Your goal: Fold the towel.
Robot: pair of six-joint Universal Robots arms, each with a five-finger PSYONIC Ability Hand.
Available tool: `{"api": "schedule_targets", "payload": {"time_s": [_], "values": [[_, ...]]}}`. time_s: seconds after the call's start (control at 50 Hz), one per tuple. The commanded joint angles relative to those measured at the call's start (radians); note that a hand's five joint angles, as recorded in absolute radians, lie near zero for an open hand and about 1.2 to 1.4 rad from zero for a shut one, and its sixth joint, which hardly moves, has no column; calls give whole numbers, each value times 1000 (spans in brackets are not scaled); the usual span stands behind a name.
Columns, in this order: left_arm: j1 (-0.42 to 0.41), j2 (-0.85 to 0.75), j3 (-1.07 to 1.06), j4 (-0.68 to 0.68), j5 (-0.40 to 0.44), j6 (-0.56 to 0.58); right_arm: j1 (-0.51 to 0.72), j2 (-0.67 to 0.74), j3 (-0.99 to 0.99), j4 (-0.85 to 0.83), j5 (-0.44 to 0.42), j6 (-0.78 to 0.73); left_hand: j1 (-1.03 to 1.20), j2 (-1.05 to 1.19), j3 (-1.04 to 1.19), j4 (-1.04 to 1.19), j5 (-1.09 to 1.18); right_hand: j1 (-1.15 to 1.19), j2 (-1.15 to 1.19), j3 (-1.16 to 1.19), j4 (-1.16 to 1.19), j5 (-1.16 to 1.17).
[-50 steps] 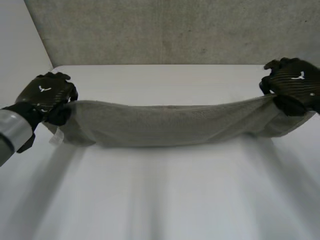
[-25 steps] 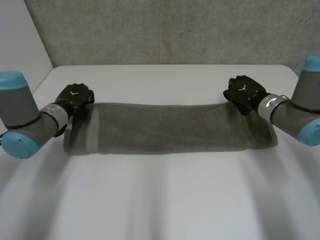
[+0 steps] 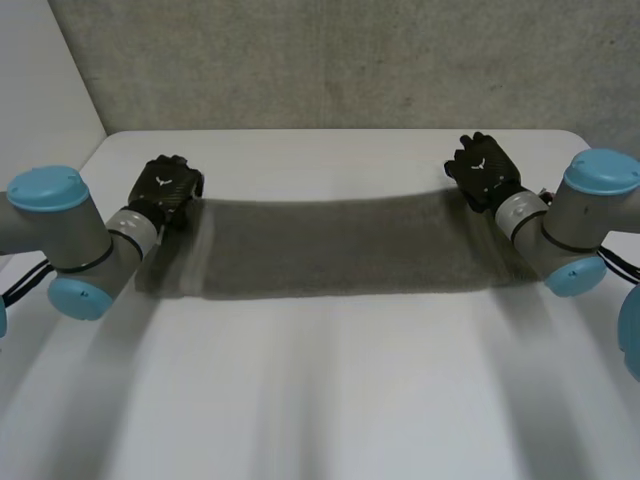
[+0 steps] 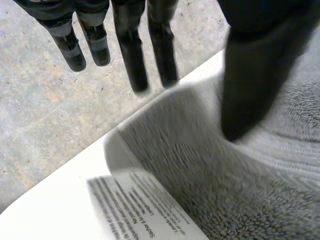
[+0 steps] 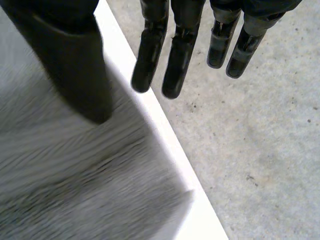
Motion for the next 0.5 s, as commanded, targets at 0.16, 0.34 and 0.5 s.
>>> {"api": "schedule_targets", "payload": {"time_s": [0.16,0.34,0.5], "values": [[-4,140,-103,-7,-6,-5,2,-163,106,5,58,27,-349,-340,-42,-56,-328,-613,-617,-50,-78,-637],[-2,385,-346,-19,-1,-25,-18,-432,405,60,51,200,-346,-337,-42,-56,-325,-613,-617,-50,-78,-637],[-4,516,-529,-21,10,-89,-93,-484,537,287,38,190,-346,-337,-42,-56,-325,-613,-617,-50,-78,-637]]}}
